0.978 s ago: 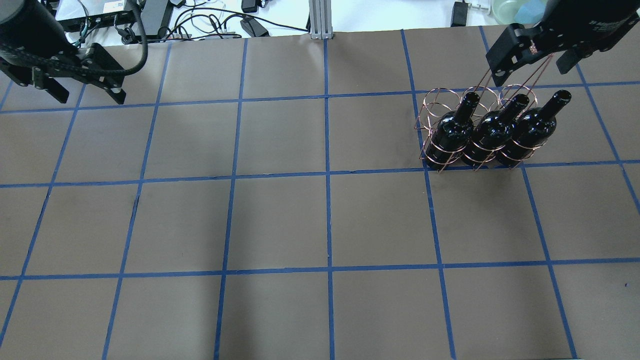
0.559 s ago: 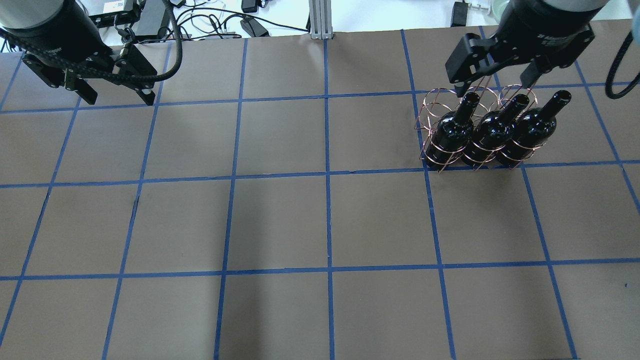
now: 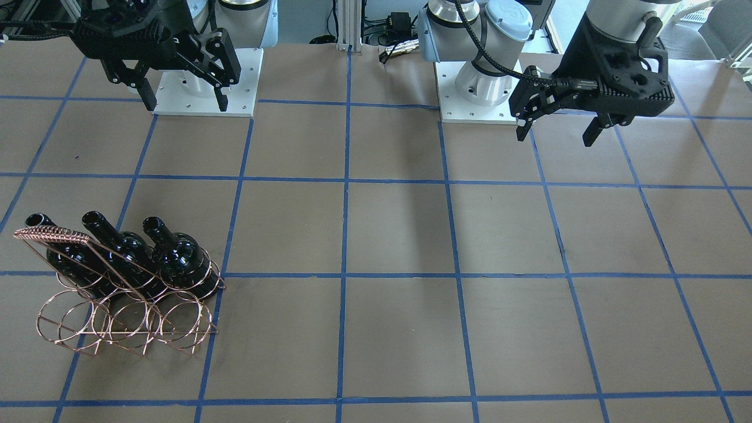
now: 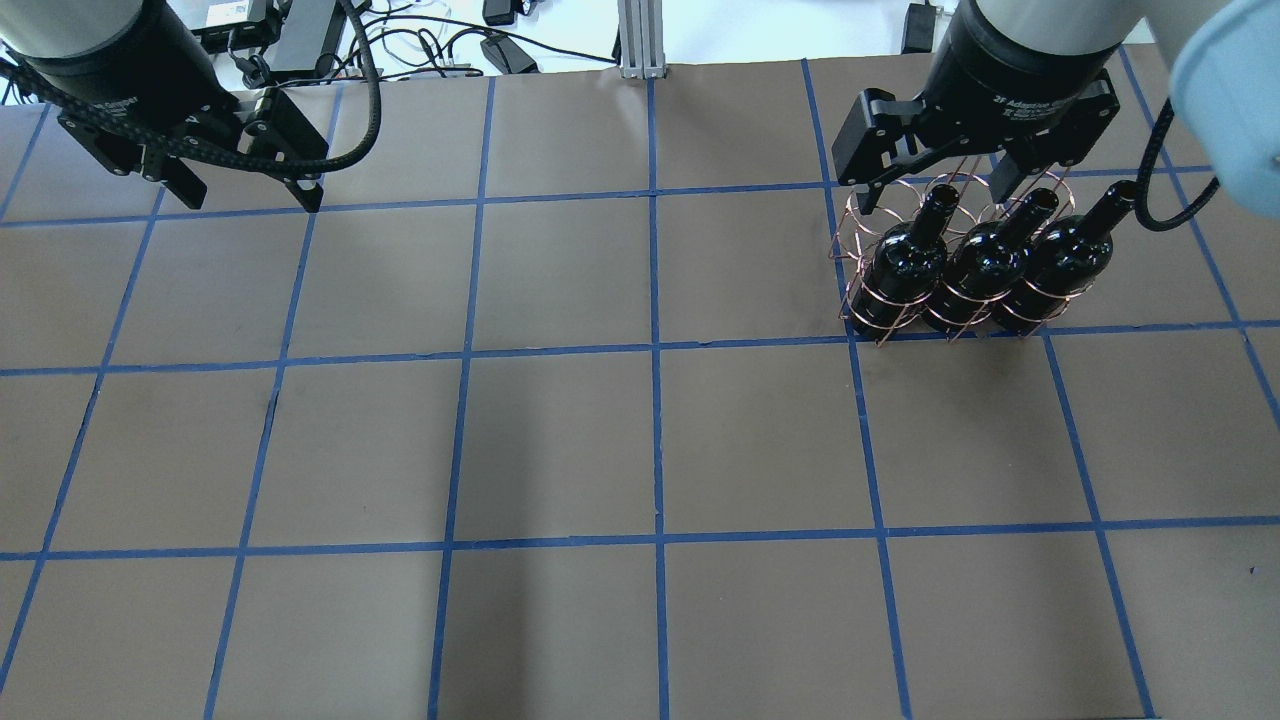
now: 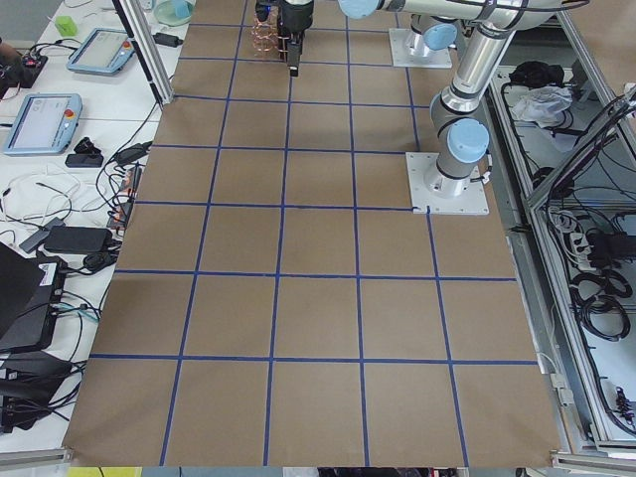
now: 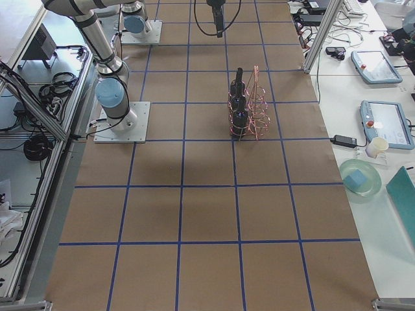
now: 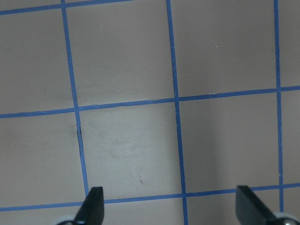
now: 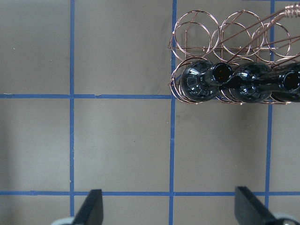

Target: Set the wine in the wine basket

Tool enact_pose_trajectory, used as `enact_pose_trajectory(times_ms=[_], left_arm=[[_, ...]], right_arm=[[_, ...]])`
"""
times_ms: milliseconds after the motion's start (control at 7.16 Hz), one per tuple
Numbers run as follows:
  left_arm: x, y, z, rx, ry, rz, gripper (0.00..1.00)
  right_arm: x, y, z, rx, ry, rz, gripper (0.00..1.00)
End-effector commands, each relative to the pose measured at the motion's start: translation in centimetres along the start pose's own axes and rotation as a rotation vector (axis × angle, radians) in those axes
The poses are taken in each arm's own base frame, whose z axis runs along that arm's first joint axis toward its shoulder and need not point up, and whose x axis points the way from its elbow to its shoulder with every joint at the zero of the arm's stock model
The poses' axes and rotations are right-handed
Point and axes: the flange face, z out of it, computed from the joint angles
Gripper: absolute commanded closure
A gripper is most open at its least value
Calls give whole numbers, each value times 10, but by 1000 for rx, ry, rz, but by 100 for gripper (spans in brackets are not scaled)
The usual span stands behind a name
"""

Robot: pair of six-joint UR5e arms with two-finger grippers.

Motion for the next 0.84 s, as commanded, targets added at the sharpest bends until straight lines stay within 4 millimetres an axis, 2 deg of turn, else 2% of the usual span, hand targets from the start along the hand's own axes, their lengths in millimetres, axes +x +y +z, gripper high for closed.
enact_pose_trajectory(times_ms=[0,698], left_arm=[[1,0,0,0,3,2,0],[-1,2,4,-11,-7,14,0]], right_arm=[[0,-1,2,-4,1,50,0],[0,-2,3,-5,5,48,0]])
